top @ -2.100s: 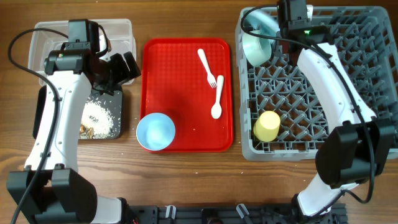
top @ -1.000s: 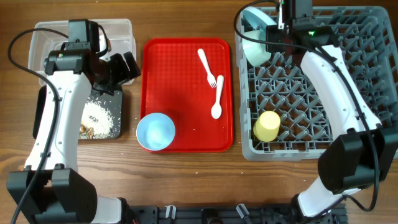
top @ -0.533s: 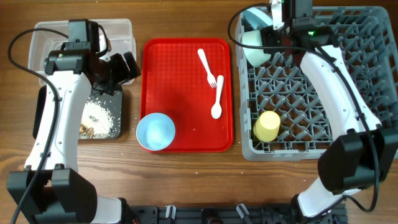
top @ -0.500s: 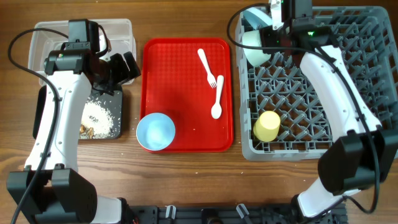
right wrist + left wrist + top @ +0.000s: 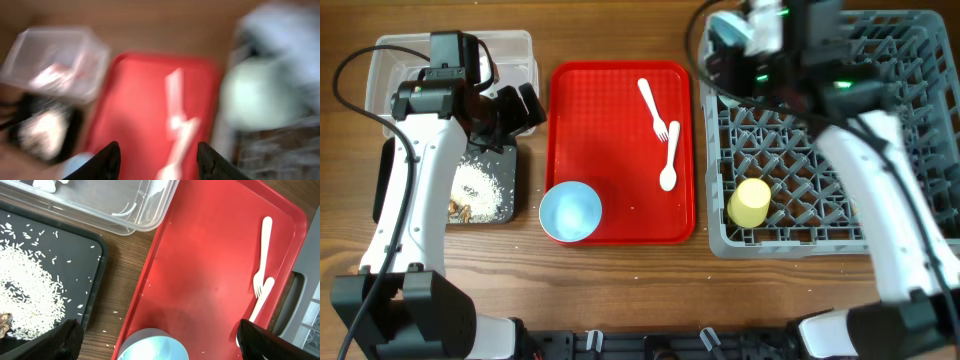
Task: Sort waste into correct bins and load items into the dishwasher rack
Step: 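Move the right gripper to the light-blue bowl and grasp its rim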
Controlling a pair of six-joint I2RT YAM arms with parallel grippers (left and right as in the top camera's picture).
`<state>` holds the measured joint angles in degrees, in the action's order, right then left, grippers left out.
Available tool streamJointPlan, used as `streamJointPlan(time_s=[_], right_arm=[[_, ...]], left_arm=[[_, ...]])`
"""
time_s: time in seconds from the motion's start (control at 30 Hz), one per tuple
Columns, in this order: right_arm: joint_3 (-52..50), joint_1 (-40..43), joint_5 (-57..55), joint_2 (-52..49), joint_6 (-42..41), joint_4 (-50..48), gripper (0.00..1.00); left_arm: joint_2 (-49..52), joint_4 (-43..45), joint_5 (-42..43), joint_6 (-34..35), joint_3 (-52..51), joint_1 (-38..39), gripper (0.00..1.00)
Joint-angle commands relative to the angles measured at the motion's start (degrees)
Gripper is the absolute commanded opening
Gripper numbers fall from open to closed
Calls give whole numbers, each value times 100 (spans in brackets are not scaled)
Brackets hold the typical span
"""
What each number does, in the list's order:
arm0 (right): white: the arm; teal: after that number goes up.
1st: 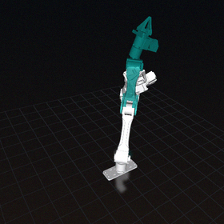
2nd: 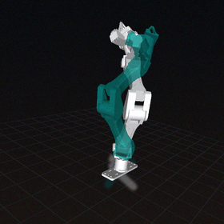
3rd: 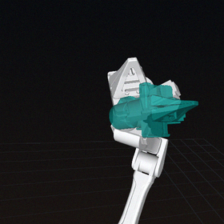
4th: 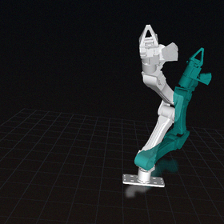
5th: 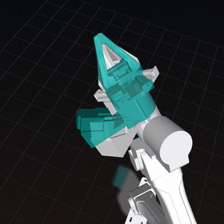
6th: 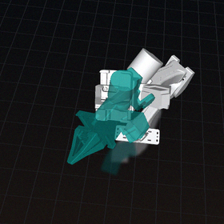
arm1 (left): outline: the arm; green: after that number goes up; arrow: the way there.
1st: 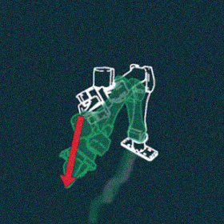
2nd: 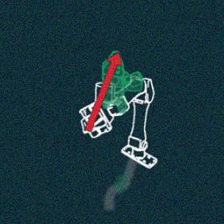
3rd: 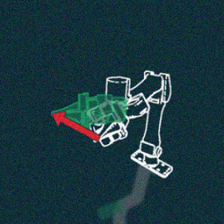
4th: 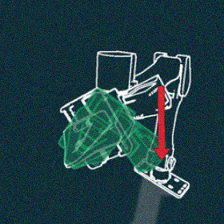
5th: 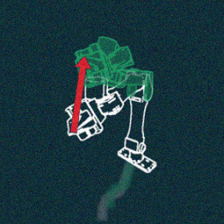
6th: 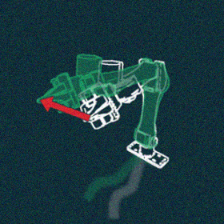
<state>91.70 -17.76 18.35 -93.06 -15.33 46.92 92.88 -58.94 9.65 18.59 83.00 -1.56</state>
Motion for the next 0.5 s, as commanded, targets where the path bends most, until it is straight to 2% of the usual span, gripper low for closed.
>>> streamJointPlan(time_s=[0.0,0.23,0.47], right_arm=[[-433,-885,874,-710,-1067,7,49],[-452,-2011,855,-1766,-1746,-173,48],[-479,-2409,852,-2363,-1930,-317,45]], left_arm=[[-42,15,-33,9,85,-17,100],[-42,15,-33,9,85,-17,100],[-42,15,-33,9,85,-17,100]])
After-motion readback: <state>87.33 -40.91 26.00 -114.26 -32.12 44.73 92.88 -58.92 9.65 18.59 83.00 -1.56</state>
